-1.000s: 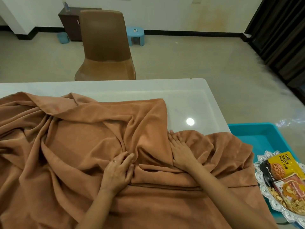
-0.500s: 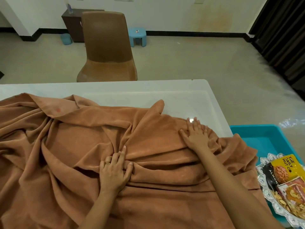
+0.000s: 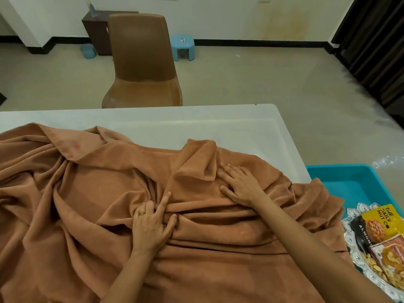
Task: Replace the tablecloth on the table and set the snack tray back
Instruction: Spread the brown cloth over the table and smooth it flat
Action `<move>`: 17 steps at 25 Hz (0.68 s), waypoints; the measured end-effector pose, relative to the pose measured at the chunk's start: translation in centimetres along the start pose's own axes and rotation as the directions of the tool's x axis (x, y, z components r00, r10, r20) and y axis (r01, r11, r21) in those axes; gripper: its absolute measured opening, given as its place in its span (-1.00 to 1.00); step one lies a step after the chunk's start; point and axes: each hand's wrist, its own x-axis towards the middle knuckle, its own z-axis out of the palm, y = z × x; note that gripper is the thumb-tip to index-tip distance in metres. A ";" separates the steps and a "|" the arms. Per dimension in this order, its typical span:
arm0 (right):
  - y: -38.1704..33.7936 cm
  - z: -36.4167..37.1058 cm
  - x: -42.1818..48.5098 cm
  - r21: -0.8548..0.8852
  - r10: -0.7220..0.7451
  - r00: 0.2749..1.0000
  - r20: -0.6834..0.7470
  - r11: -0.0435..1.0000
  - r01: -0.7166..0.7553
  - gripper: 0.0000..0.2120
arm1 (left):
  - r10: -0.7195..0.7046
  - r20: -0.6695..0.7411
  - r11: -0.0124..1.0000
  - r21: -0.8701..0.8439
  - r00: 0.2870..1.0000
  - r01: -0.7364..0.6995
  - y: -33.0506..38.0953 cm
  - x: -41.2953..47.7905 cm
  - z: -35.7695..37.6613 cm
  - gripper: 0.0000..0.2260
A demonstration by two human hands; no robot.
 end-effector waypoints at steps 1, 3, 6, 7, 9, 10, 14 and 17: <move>0.3 -0.3 0.1 -0.007 0.045 0.999 -0.029 0.999 -0.045 -0.39 | -0.037 0.007 0.999 0.031 0.999 0.037 0.1 0.1 -0.2 -0.44; 1.0 -1.0 0.3 -0.011 0.150 0.986 -0.077 0.988 -0.152 -0.37 | -0.082 0.033 0.995 0.055 0.996 0.080 0.5 0.2 -0.4 -0.45; 1.1 -2.4 1.5 0.108 0.387 0.918 -0.084 0.919 -0.378 -0.51 | -0.082 0.079 0.993 0.089 0.993 0.075 0.9 0.1 -0.3 -0.46; 0.8 -2.7 2.2 0.142 0.449 0.889 -0.091 0.889 -0.435 -0.55 | -0.074 0.083 0.994 0.089 0.994 0.066 1.0 0.1 -0.3 -0.47; -0.6 -3.1 3.5 0.159 0.469 0.877 -0.101 0.878 -0.451 -0.55 | -0.024 0.057 0.998 0.057 0.998 0.021 0.7 0.1 -0.2 -0.55; -1.5 -2.9 3.9 0.143 0.439 0.895 -0.084 0.894 -0.425 -0.53 | 0.020 0.035 0.999 0.026 0.999 -0.021 0.5 0.0 -0.1 -0.60; -5.1 -0.7 3.0 0.038 0.247 0.968 -0.049 0.969 -0.246 -0.37 | 0.204 0.020 0.977 -0.064 0.979 -0.203 -0.1 0.5 0.5 -0.67; -6.4 0.7 1.9 0.104 -0.045 0.999 0.009 0.994 0.044 -0.35 | 0.233 0.087 0.972 -0.027 0.968 -0.232 -0.2 1.1 0.7 -0.56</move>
